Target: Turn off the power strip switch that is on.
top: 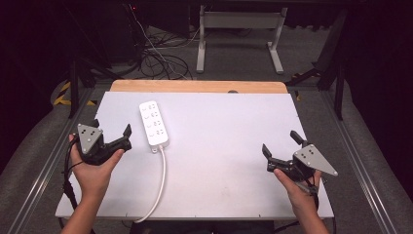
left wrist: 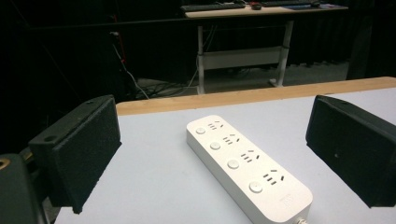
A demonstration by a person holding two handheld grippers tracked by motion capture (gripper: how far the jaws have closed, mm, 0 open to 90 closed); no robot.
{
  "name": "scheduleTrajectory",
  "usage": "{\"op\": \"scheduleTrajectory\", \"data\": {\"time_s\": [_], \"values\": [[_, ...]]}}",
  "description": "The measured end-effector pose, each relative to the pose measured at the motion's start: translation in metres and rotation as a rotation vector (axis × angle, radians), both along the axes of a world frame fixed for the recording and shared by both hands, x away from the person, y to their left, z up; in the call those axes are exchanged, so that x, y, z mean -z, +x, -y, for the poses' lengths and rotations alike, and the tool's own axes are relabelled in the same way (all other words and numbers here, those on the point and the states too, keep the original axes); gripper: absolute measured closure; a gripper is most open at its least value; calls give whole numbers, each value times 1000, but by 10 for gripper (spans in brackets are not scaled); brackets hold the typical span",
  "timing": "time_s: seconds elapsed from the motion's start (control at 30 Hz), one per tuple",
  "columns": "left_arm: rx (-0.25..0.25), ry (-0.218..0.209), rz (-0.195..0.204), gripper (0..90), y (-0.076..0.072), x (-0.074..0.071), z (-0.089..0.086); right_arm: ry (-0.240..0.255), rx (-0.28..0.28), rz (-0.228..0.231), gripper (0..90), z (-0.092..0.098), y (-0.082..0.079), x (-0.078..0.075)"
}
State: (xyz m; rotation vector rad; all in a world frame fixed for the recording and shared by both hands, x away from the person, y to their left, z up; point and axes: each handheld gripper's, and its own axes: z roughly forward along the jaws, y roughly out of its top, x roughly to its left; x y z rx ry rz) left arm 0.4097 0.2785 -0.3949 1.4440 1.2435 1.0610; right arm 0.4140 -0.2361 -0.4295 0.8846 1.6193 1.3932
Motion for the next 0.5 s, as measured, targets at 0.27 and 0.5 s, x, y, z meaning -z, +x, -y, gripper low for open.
{"op": "scheduleTrajectory", "data": {"time_s": [0.27, 0.5], "values": [[10, 2, -10, 39, -3, 1, -2, -4, -4, 3, 18, -3, 1, -1], [17, 6, -25, 39, 1, 2, 0, -3, -4, 1, 21, -1, 0, -1]]}}
